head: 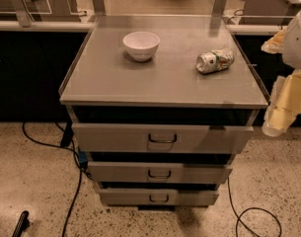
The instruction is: Open top drawer
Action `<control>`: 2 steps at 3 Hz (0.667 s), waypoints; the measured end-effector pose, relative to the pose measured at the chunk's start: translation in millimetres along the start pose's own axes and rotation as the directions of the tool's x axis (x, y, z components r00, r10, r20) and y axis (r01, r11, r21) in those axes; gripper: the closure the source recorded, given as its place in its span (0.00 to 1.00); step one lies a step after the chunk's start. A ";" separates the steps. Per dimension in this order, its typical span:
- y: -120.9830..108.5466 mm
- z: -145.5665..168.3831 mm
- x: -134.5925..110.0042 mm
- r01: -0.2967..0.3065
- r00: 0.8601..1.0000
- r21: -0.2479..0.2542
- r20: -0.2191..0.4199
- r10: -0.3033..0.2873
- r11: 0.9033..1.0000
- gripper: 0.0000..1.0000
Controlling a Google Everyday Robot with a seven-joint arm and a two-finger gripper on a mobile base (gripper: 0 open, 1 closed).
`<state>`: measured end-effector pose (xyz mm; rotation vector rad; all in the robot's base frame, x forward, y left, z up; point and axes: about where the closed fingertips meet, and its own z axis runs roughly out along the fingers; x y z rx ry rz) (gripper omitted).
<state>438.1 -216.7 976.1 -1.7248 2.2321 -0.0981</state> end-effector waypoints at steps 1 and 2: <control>0.0 0.0 0.0 0.000 1.000 0.000 0.000 0.000 1.000 0.00; -5.1 -2.8 2.7 -0.075 0.997 0.091 0.006 0.075 0.993 0.00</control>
Offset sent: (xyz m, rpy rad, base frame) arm 0.0080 -0.0413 0.0261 0.0236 -0.4443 -0.5352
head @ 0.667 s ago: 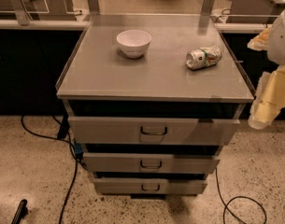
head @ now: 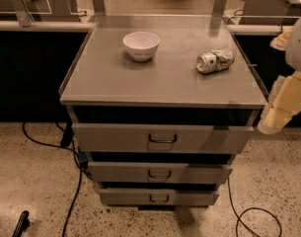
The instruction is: Open top drawer
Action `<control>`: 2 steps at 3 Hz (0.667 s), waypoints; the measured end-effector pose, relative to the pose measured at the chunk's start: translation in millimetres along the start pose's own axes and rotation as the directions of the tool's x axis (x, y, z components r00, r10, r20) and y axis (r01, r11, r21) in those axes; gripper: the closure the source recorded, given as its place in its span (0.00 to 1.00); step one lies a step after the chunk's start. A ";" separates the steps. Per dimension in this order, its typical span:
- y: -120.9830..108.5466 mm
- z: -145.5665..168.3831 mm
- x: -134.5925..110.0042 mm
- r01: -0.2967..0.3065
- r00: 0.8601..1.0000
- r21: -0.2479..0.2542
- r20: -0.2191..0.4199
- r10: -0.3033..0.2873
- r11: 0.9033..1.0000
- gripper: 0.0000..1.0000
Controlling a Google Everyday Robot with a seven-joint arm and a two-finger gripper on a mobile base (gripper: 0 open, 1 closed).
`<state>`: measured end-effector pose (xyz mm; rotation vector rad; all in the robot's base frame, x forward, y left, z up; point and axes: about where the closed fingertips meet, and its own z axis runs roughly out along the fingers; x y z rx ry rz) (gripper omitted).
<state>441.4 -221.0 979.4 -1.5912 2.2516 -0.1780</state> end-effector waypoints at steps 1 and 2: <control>21.0 -24.0 23.0 -0.161 0.984 0.204 -0.037 0.172 0.966 0.00; 54.2 -32.4 55.0 -0.325 0.933 0.360 -0.028 0.358 0.874 0.00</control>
Offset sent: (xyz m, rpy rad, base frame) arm -0.0189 -0.0862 -0.0042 0.4861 -0.9222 -1.1750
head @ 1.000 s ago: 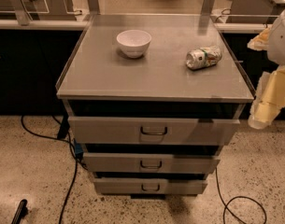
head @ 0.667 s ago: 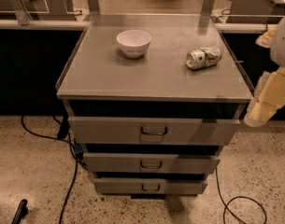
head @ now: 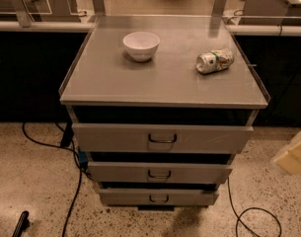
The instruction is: Open top drawer
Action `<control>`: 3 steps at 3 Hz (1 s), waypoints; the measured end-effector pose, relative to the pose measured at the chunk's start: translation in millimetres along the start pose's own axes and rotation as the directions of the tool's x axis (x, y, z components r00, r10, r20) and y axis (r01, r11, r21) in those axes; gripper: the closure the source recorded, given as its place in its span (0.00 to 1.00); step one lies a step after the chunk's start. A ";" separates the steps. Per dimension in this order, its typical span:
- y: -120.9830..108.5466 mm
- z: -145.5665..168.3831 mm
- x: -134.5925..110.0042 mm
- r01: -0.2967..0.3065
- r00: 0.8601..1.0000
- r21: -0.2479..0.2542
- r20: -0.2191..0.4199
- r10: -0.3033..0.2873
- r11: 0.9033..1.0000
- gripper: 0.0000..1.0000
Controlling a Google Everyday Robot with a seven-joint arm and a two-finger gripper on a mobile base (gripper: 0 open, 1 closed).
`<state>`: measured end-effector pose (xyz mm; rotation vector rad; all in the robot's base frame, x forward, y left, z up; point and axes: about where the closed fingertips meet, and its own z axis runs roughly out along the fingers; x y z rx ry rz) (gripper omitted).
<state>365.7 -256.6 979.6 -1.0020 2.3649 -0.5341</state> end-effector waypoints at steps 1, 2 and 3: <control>10.7 16.3 17.2 -0.091 0.996 0.018 -0.008 0.091 0.996 0.19; 8.5 6.2 10.5 -0.082 0.997 0.033 0.005 0.082 0.996 0.42; 5.1 -2.0 4.9 -0.118 0.992 0.062 0.045 0.116 0.991 0.66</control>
Offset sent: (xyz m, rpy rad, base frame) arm -0.0083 -0.0106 -0.0221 0.0339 -0.0216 -0.0853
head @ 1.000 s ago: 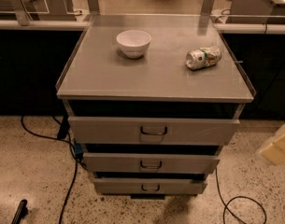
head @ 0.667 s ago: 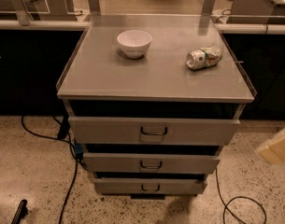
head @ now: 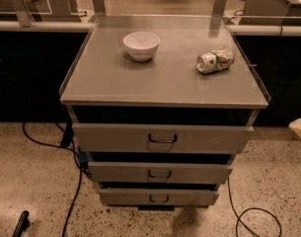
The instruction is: Open top drawer
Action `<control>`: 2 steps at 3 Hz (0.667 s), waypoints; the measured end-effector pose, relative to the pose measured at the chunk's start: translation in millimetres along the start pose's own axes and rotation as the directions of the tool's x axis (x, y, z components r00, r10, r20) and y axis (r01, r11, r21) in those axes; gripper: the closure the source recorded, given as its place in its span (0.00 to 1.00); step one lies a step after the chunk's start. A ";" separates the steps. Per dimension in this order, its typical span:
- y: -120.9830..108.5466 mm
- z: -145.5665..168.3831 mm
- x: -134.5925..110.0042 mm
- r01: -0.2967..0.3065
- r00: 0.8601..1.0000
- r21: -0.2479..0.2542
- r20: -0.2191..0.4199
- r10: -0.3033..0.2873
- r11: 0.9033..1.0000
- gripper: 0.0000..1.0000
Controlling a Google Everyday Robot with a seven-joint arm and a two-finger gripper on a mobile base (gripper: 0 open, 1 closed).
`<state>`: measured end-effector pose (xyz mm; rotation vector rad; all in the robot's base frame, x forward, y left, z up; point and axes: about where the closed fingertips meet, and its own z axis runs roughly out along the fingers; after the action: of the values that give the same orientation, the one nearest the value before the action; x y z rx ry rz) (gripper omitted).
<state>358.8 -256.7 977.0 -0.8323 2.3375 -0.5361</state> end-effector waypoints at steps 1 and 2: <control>36.8 54.8 -12.8 -0.114 0.991 -0.109 0.057 0.121 0.987 0.89; 78.1 114.6 -37.1 -0.183 0.970 -0.260 0.112 0.217 0.948 1.00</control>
Offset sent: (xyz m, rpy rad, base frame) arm 0.1060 0.1036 -0.1786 0.5716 0.0730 0.0665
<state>422.8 -194.7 864.4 -0.7048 2.3534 -0.0956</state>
